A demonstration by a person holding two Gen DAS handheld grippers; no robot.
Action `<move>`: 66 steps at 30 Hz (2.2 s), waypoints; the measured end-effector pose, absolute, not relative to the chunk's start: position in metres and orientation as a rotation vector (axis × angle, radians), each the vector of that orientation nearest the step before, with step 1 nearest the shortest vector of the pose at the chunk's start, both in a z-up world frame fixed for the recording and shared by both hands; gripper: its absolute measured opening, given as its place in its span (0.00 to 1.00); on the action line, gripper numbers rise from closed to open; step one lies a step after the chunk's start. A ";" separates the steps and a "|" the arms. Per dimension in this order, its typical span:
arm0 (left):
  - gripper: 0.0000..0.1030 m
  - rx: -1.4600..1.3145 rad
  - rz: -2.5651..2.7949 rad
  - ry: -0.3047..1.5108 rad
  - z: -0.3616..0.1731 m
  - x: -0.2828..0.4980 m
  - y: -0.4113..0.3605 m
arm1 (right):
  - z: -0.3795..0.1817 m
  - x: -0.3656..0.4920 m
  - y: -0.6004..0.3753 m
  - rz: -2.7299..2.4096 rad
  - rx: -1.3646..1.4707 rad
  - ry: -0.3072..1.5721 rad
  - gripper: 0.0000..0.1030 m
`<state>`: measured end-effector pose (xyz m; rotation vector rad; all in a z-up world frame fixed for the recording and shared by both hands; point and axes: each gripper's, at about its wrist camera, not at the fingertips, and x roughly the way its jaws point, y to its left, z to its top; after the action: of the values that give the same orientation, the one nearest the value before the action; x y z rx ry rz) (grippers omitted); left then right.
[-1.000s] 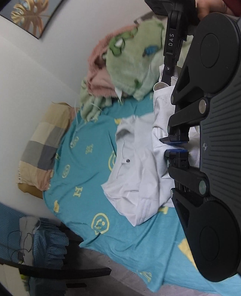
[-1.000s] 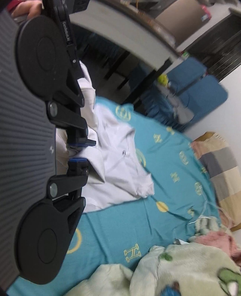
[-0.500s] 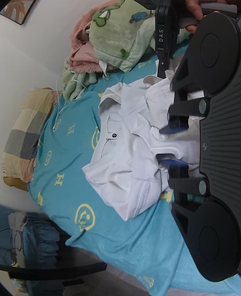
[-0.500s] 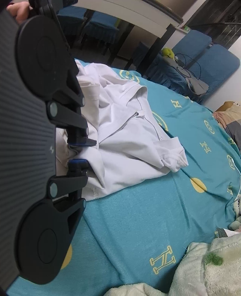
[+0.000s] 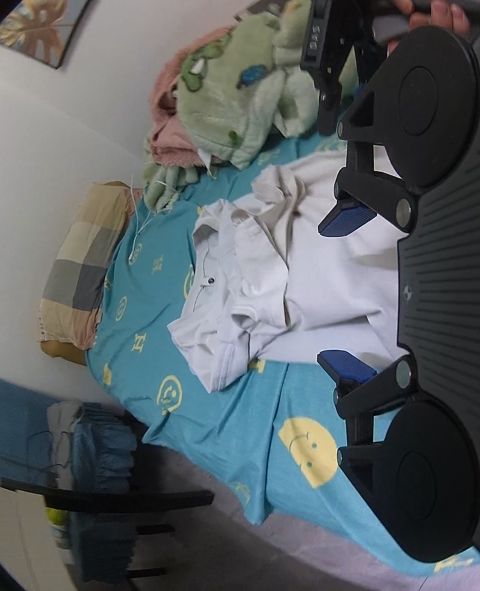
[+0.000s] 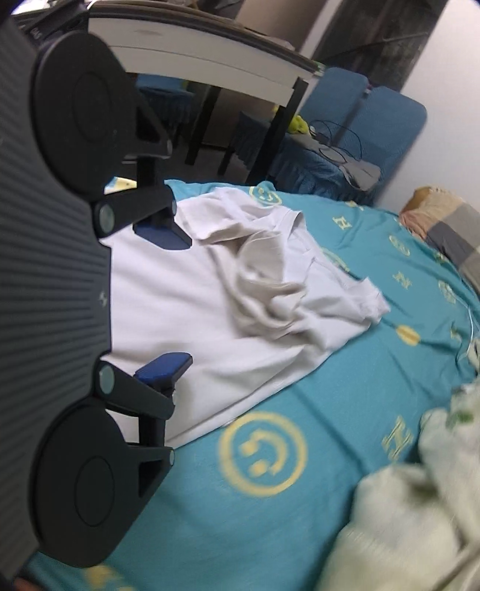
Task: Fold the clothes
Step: 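Open both grippers and withdraw them from the folded shirt, then grasp the folded edge with both grippers and fold the shirt over again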
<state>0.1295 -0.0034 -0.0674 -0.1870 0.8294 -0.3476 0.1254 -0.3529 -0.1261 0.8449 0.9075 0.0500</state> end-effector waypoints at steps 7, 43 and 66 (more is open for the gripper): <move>0.69 -0.182 -0.322 0.891 -0.108 0.150 -0.001 | -0.143 0.104 -0.342 -0.064 0.915 0.950 0.63; 0.72 -0.471 -0.258 0.995 -0.102 0.118 0.030 | -0.161 0.093 -0.364 -0.108 1.038 0.938 0.63; 0.64 -1.099 -0.266 1.061 -0.178 0.116 0.039 | -0.187 0.078 -0.362 -0.084 1.353 0.952 0.63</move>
<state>0.1158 0.0388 -0.1782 -1.0994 1.0614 -0.2664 0.0784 -0.3620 -0.1872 1.3532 0.9520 -0.0837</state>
